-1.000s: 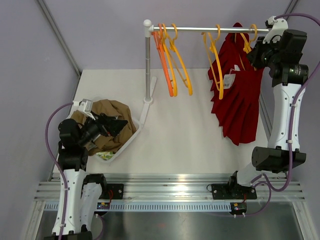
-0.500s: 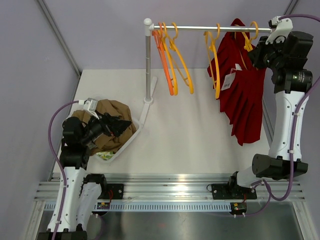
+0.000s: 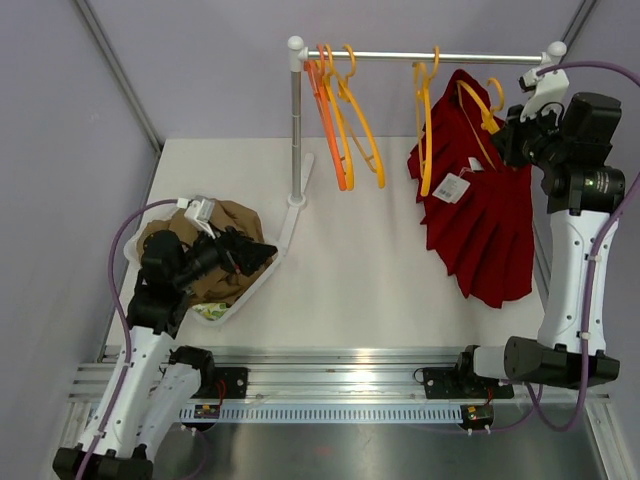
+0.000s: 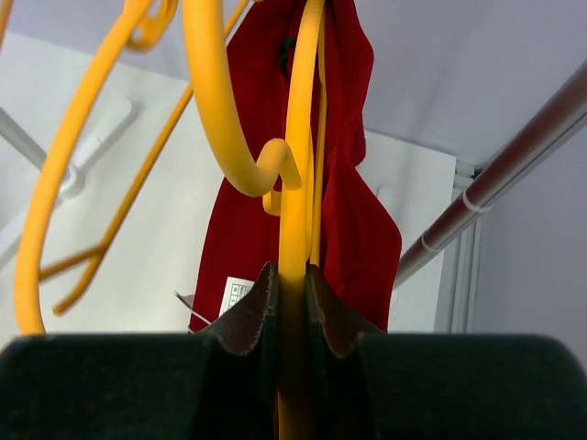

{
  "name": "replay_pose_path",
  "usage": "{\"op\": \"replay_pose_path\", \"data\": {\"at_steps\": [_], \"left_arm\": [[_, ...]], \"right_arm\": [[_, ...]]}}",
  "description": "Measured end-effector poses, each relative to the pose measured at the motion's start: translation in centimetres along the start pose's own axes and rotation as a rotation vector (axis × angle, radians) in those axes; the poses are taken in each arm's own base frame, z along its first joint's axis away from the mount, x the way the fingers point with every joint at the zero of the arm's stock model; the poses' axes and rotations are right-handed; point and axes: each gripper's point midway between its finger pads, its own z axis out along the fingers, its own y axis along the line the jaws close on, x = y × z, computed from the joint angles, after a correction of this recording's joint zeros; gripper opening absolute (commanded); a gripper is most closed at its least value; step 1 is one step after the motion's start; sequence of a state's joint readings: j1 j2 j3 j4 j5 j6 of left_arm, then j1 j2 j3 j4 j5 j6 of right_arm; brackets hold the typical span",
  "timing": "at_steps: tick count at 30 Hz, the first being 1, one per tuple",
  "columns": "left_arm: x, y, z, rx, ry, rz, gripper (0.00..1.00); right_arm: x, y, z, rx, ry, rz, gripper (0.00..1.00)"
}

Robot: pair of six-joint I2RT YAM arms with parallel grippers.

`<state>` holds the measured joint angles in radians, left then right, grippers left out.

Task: Remove the skirt from the hanger

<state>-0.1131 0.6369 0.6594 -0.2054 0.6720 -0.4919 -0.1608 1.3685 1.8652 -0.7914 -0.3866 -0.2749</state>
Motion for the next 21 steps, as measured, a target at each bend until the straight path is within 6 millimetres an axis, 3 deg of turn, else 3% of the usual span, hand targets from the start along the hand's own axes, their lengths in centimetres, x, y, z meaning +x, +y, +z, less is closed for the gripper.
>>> {"op": "replay_pose_path", "data": {"at_steps": [9,16,21], "left_arm": [[4.2,-3.0,2.9,0.059,0.14,0.008,0.99],[6.6,-6.3,4.5,0.106,0.19,-0.022,0.99],[10.1,-7.6,6.7,0.09,0.282,-0.081,0.99]], "right_arm": [[7.8,3.1,-4.9,-0.078,0.183,-0.147,0.0],[15.1,8.0,-9.5,-0.342,0.321,-0.325,0.0],[19.3,11.3,-11.1,-0.543,0.35,-0.374,0.0]]}}
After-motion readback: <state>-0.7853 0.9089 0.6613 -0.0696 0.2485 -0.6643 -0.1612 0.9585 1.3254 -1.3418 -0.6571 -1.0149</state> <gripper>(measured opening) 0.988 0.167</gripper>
